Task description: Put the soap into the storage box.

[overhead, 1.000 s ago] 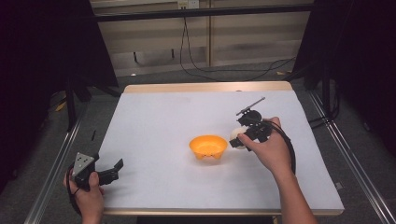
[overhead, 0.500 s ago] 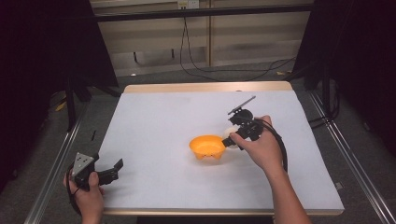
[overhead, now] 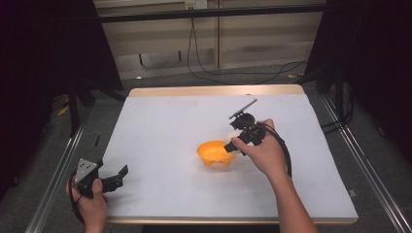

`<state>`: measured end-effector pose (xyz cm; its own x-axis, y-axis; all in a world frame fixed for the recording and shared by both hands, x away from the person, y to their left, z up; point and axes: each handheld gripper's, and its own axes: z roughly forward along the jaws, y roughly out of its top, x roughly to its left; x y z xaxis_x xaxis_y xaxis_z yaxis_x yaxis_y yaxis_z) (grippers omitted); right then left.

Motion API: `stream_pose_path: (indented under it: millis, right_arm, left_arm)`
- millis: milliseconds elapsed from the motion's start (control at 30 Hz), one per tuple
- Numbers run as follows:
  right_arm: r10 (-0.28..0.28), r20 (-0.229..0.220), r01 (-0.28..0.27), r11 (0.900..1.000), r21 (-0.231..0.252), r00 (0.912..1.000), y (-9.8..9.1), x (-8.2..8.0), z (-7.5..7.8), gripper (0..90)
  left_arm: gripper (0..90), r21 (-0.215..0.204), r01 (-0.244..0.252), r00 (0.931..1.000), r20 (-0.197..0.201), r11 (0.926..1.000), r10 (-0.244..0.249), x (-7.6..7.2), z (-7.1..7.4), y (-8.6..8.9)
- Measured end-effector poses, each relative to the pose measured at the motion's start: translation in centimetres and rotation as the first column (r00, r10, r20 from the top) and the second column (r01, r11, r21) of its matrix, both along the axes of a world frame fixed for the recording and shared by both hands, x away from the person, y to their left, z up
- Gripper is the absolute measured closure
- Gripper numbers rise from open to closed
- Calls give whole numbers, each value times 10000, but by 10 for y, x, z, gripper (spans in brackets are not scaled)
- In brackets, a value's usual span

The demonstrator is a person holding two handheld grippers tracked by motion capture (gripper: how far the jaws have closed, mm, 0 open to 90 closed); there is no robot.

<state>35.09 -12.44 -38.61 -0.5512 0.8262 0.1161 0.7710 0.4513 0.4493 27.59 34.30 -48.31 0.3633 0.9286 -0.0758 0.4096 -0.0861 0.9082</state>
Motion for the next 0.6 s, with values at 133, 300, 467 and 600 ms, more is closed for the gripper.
stream_pose_path:
  millis: [133,300,467,600]
  right_arm:
    - [62,-88,-62,10000,12,9999,6,1,-2,239]
    - [196,-196,-196,9998,36,9996,15,4,-4,238]
    - [270,-201,-272,9996,-68,9994,25,7,-7,239]
    - [226,-189,-226,9997,-36,9996,30,8,-8,238]
  left_arm:
    - [2,2,-1,10000,-4,10000,1,0,0,0]
    - [2,-8,-5,10000,-15,10000,5,0,0,0]
    - [1,-35,2,10000,-30,10000,-2,0,0,0]
    - [2,14,-12,10000,-18,10000,12,1,0,0]
